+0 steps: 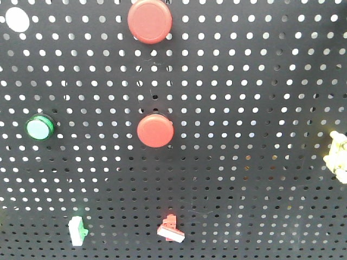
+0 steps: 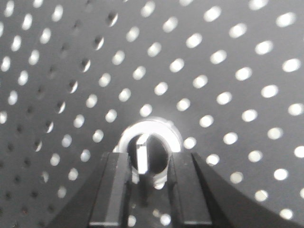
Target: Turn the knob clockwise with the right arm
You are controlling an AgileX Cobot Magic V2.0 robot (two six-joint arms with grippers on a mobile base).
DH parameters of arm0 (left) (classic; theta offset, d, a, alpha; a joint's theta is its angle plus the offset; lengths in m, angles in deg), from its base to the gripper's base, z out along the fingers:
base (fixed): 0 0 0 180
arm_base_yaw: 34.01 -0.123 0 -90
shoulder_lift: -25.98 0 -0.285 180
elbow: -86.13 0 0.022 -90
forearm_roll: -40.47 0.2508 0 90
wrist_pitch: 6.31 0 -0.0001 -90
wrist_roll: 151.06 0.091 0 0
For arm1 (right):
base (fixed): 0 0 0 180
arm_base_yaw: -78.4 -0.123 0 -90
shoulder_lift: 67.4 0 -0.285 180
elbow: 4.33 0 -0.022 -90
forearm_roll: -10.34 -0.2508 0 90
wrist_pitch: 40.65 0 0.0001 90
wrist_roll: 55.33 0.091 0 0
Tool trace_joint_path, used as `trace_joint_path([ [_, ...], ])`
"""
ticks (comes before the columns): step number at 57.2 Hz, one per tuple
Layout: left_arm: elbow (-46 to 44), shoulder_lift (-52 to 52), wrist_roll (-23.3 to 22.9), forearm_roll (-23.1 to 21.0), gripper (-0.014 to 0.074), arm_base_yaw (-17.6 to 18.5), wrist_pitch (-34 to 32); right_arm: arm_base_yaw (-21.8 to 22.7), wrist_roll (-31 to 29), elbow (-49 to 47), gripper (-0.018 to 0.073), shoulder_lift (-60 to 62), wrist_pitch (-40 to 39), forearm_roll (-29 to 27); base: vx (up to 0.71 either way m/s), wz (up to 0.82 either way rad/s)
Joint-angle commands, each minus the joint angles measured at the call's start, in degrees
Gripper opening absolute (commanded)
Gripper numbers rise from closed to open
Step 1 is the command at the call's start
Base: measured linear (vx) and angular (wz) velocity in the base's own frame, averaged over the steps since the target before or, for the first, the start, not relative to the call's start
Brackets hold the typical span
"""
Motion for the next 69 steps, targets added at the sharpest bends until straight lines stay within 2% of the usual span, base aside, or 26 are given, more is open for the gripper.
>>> trace_joint_path([
  [1,0.6,0.6,-0.3,-0.2,-0.0006,0.4,-4.9,0.0,0.6,-1.4,0.0293,-0.4,-5.0,0.1,0.0,0.0],
  [8,0.6,0.6,-0.3,-0.2,-0.0006,0.4,-4.9,0.0,0.8,-1.4,0.023,-0.7,-5.0,0.1,0.0,0.0],
  [18,0.6,0.6,-0.3,-0.2,-0.0006,0.4,-4.9,0.0,4.2,-1.4,0.0055,-1.4,-4.0,-0.2,0.0,0.0],
  [23,0.6,0.6,-0.3,-0.2,-0.0006,0.4,-4.9,0.0,7.1,-1.4,-0.0016,-1.8,-3.3,-2.4,0.0,0.0],
  [30,0.6,0.6,-0.3,-0.2,-0.0006,0.4,-4.9,0.0,12.1,-1.4,-0.0011,-2.4,-2.0,-5.8,0.0,0.0],
  [35,0.6,0.6,-0.3,-0.2,-0.0006,0.4,-4.9,0.0,18.2,-1.4,-0.001,-2.8,-1.7,-9.7,0.0,0.0],
  [42,0.6,0.6,-0.3,-0.2,-0.0006,0.4,-4.9,0.0,30.7,-1.4,-0.0009,-3.1,-2.4,-15.2,0.0,0.0],
  [52,0.6,0.6,-0.3,-0.2,-0.0006,0.4,-4.9,0.0,45.2,-1.4,-0.0009,-3.4,-4.8,-21.8,0.0,0.0],
  [63,0.6,0.6,-0.3,-0.2,-0.0006,0.4,-4.9,0.0,55.7,-1.4,-0.0009,-3.4,-9.1,-27.5,0.0,0.0],
  [69,0.6,0.6,-0.3,-0.2,-0.0006,0.4,-4.9,0.0,60.6,-1.4,-0.0009,-3.4,-12.0,-28.4,0.0,-0.01],
])
